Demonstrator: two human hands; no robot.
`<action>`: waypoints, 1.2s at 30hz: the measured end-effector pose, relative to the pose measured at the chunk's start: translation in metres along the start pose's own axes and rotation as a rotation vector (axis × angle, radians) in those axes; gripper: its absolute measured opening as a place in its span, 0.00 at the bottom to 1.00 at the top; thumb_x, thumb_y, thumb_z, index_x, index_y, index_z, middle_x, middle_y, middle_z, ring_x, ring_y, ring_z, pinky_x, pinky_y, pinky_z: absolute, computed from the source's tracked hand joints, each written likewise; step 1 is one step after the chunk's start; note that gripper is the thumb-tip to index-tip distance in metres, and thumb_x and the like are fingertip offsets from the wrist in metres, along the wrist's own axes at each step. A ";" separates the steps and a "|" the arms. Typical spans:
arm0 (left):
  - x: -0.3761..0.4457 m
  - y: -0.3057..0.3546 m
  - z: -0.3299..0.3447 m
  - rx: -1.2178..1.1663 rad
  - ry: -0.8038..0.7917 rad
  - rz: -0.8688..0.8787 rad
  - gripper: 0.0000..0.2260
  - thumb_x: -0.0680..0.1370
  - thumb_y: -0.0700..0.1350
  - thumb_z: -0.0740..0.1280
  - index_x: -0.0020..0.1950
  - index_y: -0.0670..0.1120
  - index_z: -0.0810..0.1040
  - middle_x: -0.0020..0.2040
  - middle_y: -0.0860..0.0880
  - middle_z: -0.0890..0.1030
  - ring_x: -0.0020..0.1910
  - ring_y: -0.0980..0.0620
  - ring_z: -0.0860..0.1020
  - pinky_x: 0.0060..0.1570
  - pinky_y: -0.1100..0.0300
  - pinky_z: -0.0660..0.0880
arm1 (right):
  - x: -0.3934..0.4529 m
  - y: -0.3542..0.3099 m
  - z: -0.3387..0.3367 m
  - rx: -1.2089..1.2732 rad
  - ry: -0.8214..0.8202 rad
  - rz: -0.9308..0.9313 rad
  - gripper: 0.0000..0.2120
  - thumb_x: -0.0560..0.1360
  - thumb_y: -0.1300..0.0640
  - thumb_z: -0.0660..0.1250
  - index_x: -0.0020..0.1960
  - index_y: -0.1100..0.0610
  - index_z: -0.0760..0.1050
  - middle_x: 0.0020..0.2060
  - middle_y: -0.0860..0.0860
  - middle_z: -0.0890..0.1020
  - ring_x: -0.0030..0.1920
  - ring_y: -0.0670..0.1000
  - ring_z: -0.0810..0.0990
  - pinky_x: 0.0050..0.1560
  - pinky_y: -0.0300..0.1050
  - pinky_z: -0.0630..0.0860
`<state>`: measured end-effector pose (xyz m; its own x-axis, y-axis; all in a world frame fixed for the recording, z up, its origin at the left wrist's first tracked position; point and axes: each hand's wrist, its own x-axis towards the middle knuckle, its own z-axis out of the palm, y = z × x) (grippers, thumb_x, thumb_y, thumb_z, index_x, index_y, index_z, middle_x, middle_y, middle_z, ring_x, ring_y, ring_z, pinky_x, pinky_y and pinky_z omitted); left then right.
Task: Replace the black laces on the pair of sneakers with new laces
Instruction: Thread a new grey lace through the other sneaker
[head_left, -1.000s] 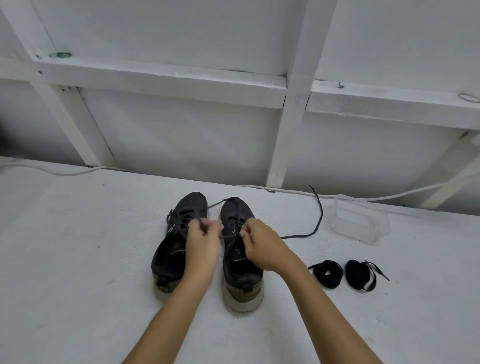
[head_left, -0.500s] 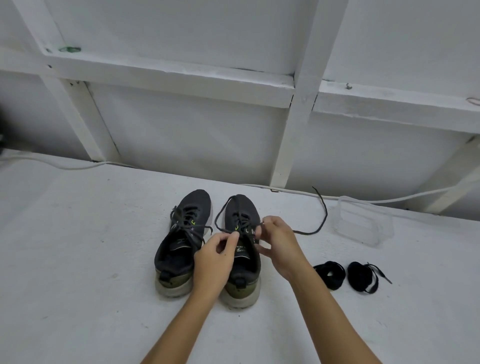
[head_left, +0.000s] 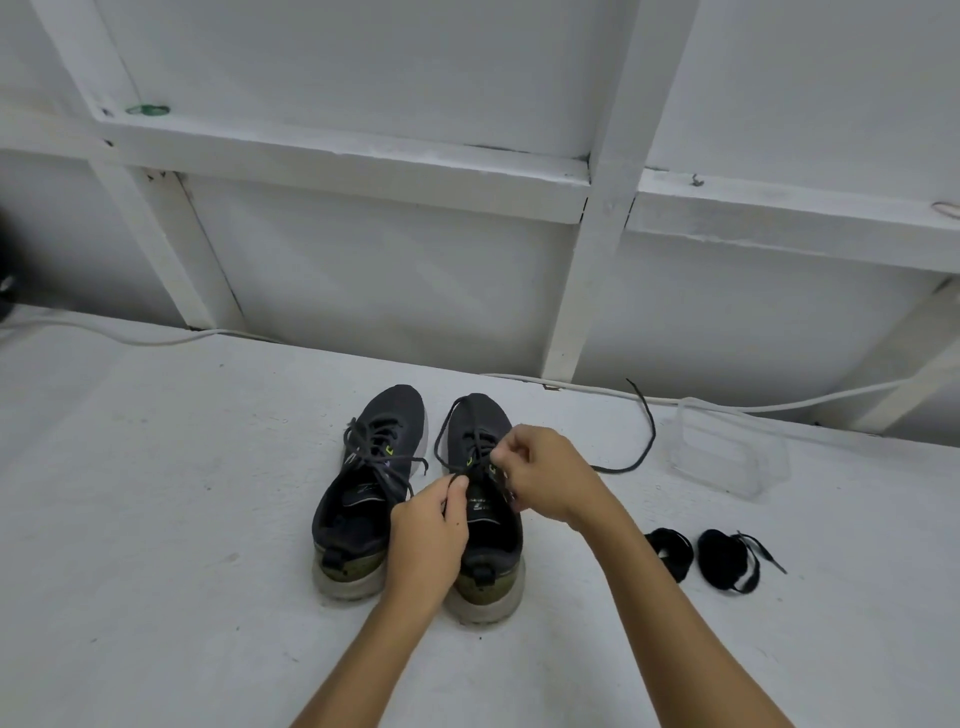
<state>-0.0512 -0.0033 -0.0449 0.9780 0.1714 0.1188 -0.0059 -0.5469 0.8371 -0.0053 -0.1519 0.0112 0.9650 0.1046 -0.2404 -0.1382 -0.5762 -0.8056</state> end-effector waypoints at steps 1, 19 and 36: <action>0.001 -0.002 0.000 0.012 0.006 0.000 0.20 0.83 0.45 0.63 0.31 0.47 0.64 0.22 0.52 0.61 0.26 0.53 0.66 0.27 0.66 0.63 | -0.001 0.001 -0.001 0.149 0.013 0.016 0.08 0.83 0.55 0.62 0.49 0.57 0.76 0.43 0.55 0.82 0.42 0.52 0.83 0.41 0.48 0.85; 0.002 -0.005 0.001 0.019 0.003 0.032 0.21 0.83 0.46 0.63 0.30 0.49 0.63 0.21 0.53 0.61 0.24 0.54 0.65 0.26 0.64 0.62 | -0.002 -0.004 0.002 -0.402 0.052 -0.137 0.05 0.79 0.56 0.67 0.51 0.51 0.82 0.47 0.48 0.84 0.47 0.49 0.81 0.44 0.38 0.75; 0.004 -0.011 0.002 0.015 -0.002 0.014 0.17 0.83 0.48 0.62 0.37 0.39 0.75 0.24 0.49 0.67 0.25 0.52 0.67 0.28 0.61 0.64 | -0.004 -0.008 0.001 -0.589 -0.004 -0.074 0.17 0.75 0.43 0.70 0.63 0.40 0.80 0.58 0.42 0.83 0.57 0.48 0.80 0.51 0.41 0.74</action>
<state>-0.0465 0.0022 -0.0543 0.9784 0.1618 0.1290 -0.0162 -0.5615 0.8273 -0.0081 -0.1467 0.0177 0.9663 0.1643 -0.1982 0.0775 -0.9198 -0.3846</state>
